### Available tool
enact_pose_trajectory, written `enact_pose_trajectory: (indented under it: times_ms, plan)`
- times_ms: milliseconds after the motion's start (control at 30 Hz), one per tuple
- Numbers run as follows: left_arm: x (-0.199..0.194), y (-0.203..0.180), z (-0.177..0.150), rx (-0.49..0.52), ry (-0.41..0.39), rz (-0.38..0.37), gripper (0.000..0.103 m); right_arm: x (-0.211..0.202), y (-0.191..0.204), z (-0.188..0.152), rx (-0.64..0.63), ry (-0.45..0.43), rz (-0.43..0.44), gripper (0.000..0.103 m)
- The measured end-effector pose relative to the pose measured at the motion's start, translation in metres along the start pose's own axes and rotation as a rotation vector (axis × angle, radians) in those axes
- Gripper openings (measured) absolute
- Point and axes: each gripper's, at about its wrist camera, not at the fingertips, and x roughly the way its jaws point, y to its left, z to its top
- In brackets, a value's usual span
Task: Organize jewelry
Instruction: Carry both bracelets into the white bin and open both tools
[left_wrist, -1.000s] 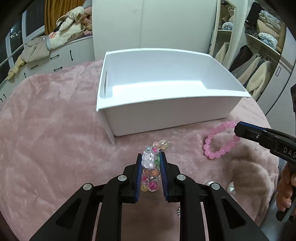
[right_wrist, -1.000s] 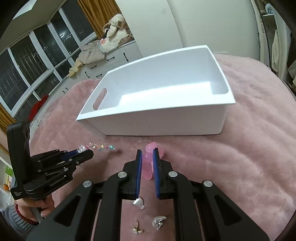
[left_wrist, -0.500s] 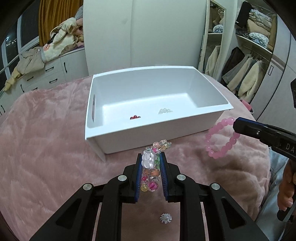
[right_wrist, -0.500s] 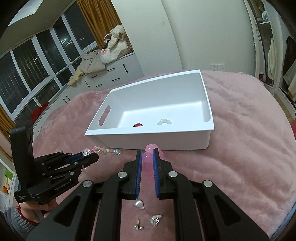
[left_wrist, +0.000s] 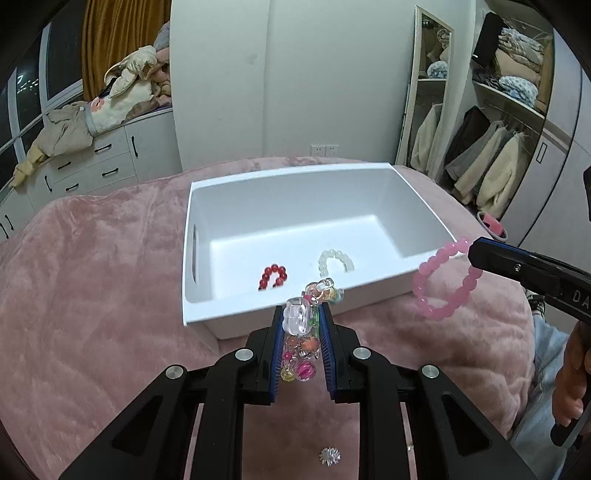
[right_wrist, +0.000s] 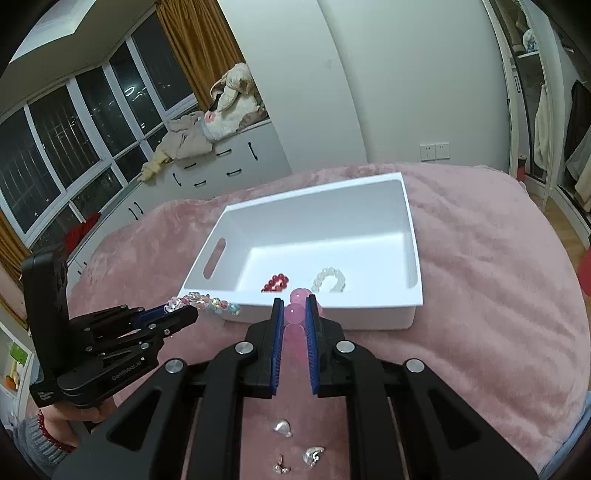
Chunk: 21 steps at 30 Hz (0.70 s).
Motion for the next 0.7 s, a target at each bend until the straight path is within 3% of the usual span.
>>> enact_pose_trajectory:
  times_ms: [400, 700]
  plan:
    - [0.002, 0.003, 0.035, 0.005, -0.058, -0.01, 0.023, 0.009, 0.002, 0.023, 0.008, -0.031, 0.002, 0.012]
    - [0.025, 0.012, 0.043, -0.011, -0.036, -0.002, 0.023, 0.019, -0.004, 0.04, 0.009, -0.037, 0.005, 0.012]
